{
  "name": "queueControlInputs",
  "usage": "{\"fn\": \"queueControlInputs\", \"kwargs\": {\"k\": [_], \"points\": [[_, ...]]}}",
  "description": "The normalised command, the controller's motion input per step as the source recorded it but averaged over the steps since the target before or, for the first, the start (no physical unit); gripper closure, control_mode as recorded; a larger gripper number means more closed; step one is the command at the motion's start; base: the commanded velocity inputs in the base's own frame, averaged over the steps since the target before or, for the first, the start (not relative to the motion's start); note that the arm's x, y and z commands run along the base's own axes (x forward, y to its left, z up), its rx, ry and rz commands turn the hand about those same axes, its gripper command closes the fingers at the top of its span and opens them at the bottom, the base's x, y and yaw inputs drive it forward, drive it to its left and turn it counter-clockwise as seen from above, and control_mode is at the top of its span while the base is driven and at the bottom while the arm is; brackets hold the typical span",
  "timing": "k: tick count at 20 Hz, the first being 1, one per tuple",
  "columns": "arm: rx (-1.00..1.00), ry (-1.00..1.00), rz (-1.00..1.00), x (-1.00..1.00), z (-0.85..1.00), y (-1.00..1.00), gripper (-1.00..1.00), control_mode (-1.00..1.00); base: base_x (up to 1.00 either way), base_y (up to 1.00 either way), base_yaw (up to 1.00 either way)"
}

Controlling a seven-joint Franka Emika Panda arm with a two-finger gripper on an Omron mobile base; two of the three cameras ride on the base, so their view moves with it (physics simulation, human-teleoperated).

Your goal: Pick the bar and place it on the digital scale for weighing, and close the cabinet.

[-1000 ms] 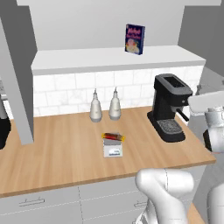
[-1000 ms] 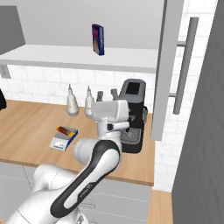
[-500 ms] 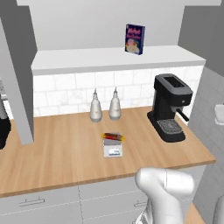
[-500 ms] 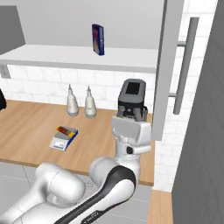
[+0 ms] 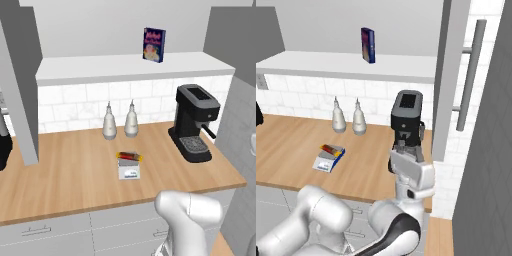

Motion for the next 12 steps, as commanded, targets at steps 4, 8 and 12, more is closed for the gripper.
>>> {"fn": "queueControlInputs", "kwargs": {"k": [4,8,12], "points": [[0.03,-0.02,0.0,-0.05,-0.41,-0.48,-1.0,-1.0,0.0,0.0,0.0],[0.18,0.01,0.0,0.24,0.0,-0.97,-1.0,-1.0,0.0,0.0,0.0],[0.07,0.09,0.0,0.33,-0.09,-0.76,-1.0,-1.0,0.0,0.0,0.0]]}}
